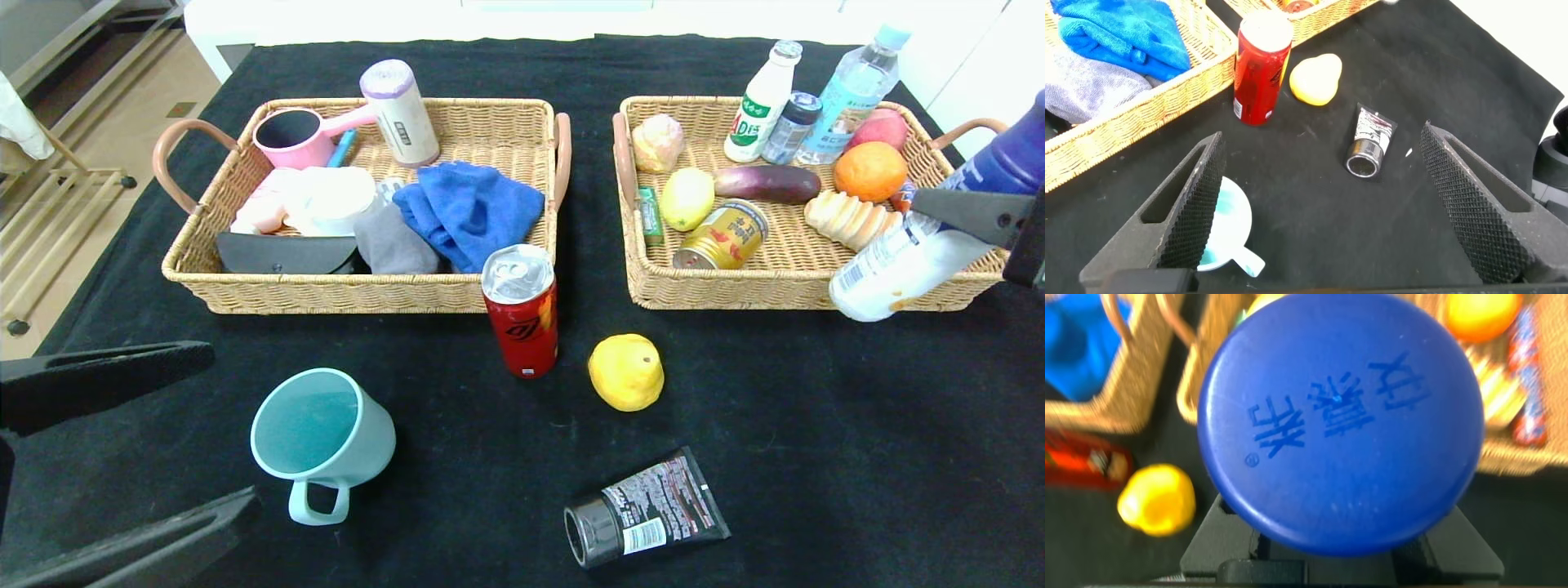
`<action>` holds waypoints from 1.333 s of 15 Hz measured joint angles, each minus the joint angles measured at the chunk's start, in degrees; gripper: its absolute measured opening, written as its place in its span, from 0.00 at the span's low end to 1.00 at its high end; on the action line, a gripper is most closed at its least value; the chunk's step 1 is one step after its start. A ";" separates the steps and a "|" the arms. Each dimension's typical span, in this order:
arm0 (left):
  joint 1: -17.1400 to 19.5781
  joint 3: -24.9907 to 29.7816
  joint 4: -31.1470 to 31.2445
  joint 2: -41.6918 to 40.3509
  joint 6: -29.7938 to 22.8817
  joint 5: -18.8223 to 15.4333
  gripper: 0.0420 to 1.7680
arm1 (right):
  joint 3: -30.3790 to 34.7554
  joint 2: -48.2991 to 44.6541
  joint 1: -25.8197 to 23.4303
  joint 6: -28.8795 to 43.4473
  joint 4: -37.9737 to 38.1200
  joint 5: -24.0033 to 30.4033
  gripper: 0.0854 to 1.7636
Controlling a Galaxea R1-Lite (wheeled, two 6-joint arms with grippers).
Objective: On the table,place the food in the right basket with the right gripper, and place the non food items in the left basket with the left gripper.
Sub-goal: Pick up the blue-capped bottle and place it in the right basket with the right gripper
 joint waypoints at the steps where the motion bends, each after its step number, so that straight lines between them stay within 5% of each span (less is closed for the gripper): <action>1: 0.00 0.00 -0.01 0.00 0.00 -0.02 0.97 | -2.23 0.69 -0.18 0.11 0.30 0.06 0.45; 11: 0.00 0.05 -0.04 0.02 0.00 -0.13 0.97 | -15.32 12.74 -6.22 0.22 0.09 0.12 0.45; 20: 0.00 0.18 -0.15 0.09 0.06 -0.24 0.97 | -18.66 21.37 -9.59 0.13 -5.47 -0.79 0.45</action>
